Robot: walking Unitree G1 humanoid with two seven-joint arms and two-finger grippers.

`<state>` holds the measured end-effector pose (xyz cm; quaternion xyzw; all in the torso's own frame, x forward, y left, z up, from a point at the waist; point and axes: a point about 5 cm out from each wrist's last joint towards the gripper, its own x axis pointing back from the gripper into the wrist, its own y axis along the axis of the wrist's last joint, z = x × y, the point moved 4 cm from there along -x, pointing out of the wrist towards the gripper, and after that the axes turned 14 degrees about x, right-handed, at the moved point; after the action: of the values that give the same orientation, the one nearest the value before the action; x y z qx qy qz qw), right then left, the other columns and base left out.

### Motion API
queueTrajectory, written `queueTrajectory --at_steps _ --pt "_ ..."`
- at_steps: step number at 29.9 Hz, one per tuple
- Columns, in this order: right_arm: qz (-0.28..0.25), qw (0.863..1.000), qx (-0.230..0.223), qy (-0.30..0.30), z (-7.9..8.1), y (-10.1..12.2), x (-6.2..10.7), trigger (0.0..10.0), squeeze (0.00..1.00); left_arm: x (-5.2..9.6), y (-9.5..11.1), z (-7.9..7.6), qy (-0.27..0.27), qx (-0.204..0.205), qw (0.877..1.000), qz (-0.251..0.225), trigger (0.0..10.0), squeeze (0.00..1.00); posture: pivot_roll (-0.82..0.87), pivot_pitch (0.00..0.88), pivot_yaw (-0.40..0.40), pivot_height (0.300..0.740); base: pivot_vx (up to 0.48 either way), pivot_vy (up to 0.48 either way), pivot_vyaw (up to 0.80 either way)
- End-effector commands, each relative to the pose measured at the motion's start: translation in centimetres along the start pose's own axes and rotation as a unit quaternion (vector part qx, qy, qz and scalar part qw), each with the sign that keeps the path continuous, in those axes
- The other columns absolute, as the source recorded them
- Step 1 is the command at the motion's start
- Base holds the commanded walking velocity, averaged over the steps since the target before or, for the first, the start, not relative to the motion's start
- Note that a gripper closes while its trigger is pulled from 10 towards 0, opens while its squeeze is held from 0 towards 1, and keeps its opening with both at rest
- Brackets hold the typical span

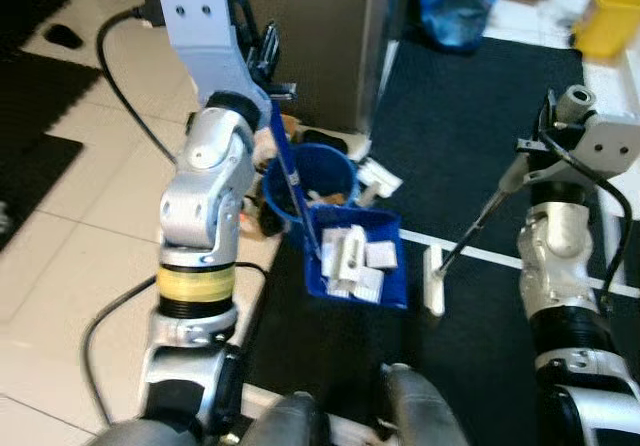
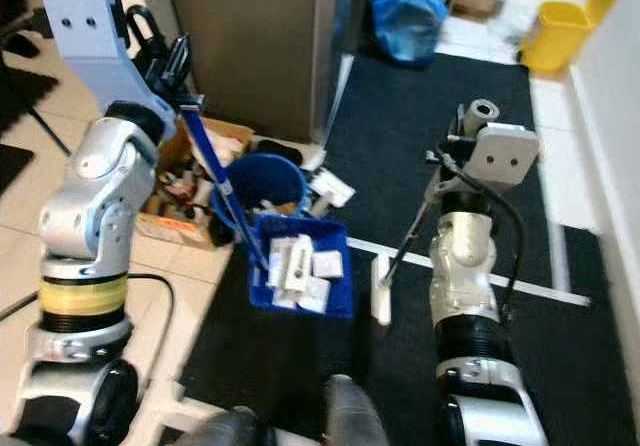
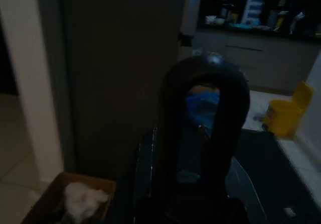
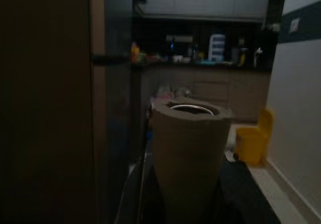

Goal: Sweep floor

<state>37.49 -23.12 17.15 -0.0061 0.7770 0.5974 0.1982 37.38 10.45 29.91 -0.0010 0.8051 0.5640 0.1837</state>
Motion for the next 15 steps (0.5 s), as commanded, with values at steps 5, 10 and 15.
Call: queueTrajectory --at_steps 5,10,15 --pt "-0.022 1.0 0.002 -0.008 -0.2 0.9 -0.2 10.0 0.0 -0.8 3.0 -2.8 -0.055 0.02 0.997 -0.051 10.0 0.0 -0.02 0.1 0.004 0.74 0.45 0.0 0.0" --pt "-0.02 1.0 0.004 -0.009 -0.2 0.7 -0.1 10.0 0.0 -1.3 4.8 -3.6 -0.072 0.013 0.994 -0.075 10.0 0.0 -0.02 0.099 0.01 0.74 0.45 0.0 0.0" --pt "-0.017 1.0 0.005 -0.011 -0.4 0.5 -0.1 10.0 0.0 -1.3 5.1 -3.0 -0.062 0.004 0.995 -0.078 10.0 0.0 -0.02 0.098 0.008 0.74 0.45 0.0 0.0"
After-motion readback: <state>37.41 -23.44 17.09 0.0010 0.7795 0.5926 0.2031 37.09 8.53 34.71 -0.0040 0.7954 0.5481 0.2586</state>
